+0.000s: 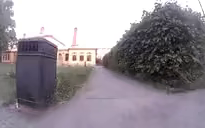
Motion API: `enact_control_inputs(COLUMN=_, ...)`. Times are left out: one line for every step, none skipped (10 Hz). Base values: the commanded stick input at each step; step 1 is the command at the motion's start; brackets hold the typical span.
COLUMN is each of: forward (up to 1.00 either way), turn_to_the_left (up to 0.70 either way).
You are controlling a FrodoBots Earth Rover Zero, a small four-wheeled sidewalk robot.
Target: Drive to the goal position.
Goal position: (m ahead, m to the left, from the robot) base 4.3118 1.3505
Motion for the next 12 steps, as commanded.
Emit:
enact_control_inputs(forward=0.50, turn_to_the_left=0.00)
enact_control_inputs(forward=0.50, turn_to_the_left=0.00)
enact_control_inputs(forward=0.50, turn_to_the_left=0.27)
enact_control_inputs(forward=0.50, turn_to_the_left=0.50)
enact_control_inputs(forward=0.50, turn_to_the_left=0.50)
enact_control_inputs(forward=0.50, turn_to_the_left=0.31)
enact_control_inputs(forward=0.50, turn_to_the_left=0.01)
enact_control_inputs(forward=0.50, turn_to_the_left=0.00)
enact_control_inputs(forward=0.50, turn_to_the_left=0.00)
enact_control_inputs(forward=0.50, turn_to_the_left=0.00)
enact_control_inputs(forward=0.50, turn_to_the_left=0.00)
enact_control_inputs(forward=0.50, turn_to_the_left=0.00)
